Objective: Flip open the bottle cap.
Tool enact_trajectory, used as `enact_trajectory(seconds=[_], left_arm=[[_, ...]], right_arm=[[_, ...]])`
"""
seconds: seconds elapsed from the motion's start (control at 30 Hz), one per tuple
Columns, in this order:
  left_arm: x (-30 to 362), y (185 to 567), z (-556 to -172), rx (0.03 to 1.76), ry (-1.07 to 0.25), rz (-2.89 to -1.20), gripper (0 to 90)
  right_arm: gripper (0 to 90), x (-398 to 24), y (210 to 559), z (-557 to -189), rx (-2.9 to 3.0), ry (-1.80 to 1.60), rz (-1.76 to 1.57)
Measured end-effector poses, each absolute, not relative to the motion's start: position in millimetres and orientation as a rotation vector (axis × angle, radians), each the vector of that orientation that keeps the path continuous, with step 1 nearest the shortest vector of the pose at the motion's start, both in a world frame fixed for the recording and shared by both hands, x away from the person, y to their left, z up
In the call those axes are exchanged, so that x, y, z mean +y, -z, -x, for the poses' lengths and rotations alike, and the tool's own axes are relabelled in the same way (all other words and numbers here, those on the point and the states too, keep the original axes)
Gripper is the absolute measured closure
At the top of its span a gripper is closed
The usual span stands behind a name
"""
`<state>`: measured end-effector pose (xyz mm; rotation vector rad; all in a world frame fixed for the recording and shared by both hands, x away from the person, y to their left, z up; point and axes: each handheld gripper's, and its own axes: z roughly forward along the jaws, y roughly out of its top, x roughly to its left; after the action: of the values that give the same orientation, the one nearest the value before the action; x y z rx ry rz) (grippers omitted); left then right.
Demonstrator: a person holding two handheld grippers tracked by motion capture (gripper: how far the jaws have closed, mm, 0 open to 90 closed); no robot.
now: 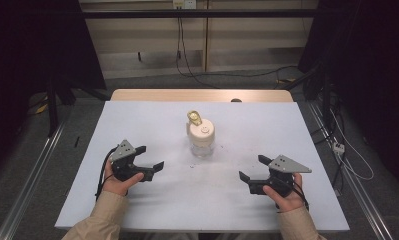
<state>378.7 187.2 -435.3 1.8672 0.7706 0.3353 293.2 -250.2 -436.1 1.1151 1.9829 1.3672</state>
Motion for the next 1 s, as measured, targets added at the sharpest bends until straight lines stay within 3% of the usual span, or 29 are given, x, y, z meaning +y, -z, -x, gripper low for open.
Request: enact_trajectory(seconds=[1.0], left_arm=[[218.9,438.9,-368.0,0.817,-0.358,-1.859,5.9]], right_arm=[[8.5,-272.0,445.1,-279.5,1.968,-1.317,-1.153]])
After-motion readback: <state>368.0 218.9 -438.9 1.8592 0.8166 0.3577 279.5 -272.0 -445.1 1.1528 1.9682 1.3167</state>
